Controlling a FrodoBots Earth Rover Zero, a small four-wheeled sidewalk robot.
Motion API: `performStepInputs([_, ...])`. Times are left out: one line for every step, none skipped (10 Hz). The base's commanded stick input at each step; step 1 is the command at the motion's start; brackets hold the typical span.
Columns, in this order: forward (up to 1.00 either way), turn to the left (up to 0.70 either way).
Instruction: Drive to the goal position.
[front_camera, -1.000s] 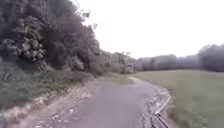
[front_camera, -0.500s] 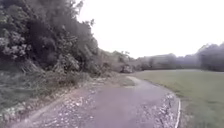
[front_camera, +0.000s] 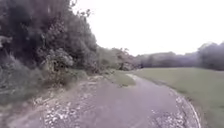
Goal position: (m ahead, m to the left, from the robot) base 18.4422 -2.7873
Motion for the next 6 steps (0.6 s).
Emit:
performStepInputs([1.00, -0.27])
performStepInputs([1.00, -0.27])
performStepInputs([1.00, -0.27])
performStepInputs([1.00, -0.27])
performStepInputs([1.00, -0.27])
performStepInputs([1.00, -0.27])
